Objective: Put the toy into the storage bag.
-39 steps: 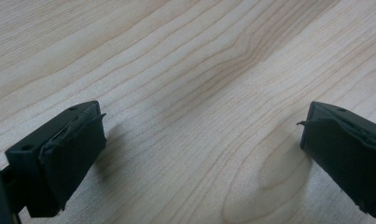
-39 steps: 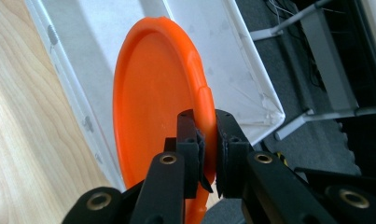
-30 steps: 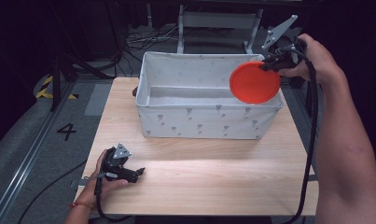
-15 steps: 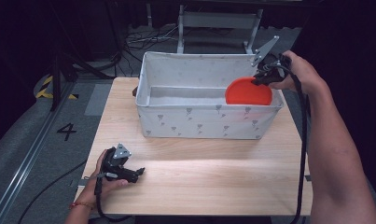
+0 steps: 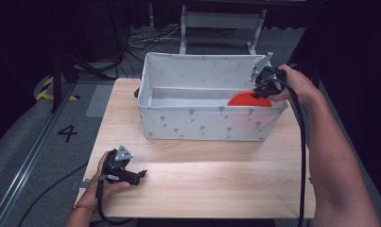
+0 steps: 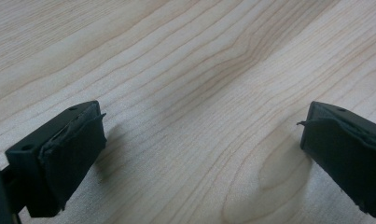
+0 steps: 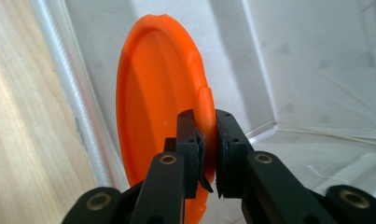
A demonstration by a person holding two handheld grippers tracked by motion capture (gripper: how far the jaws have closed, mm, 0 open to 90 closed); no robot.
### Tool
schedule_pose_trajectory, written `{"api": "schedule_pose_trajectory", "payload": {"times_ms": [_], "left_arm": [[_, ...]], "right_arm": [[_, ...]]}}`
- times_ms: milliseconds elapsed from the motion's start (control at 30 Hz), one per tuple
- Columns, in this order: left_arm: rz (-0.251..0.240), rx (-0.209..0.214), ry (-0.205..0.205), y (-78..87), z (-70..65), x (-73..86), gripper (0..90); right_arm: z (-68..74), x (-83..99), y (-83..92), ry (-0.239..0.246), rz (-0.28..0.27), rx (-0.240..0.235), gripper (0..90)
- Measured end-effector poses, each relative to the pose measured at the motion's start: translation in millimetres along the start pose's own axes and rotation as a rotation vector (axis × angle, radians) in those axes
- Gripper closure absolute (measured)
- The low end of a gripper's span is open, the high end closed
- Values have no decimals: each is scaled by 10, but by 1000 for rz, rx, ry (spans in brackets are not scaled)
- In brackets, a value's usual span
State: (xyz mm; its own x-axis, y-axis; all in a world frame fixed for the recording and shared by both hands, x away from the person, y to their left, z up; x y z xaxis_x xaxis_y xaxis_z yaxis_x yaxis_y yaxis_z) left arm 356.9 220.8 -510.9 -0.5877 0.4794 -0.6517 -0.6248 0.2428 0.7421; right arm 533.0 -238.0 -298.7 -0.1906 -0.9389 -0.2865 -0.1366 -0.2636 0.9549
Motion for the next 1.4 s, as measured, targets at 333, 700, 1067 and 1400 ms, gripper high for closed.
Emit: {"api": "schedule_pose_trajectory", "payload": {"times_ms": [333, 700, 1067, 1400], "left_arm": [[0, 0, 0, 0, 0, 0, 2], [0, 0, 0, 0, 0, 0, 2], [0, -1, 1, -1, -1, -1, 2], [-4, -5, -5, -4, 3, -5, 2]], "right_arm": [[19, 48, -98, 13, 89, -41, 824], [57, 66, -153, 43, 126, -76, 820], [81, 74, -217, 47, 162, -97, 810], [78, 88, -120, 38, 126, -64, 738]]}}
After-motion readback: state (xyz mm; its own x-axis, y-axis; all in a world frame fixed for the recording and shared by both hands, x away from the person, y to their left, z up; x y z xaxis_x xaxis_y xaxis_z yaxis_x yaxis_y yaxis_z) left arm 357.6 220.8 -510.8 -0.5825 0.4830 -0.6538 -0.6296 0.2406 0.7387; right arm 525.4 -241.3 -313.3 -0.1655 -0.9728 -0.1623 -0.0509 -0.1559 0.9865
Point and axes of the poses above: each handheld gripper's, and its own axes: y roughly backward along the jaws, x roughly out of its underside, z roughly to its left, the point moved 2 cm from there along -y, roughly forward along the jaws, and after that the axes turned 14 degrees about -x, right-handed, at the moved point
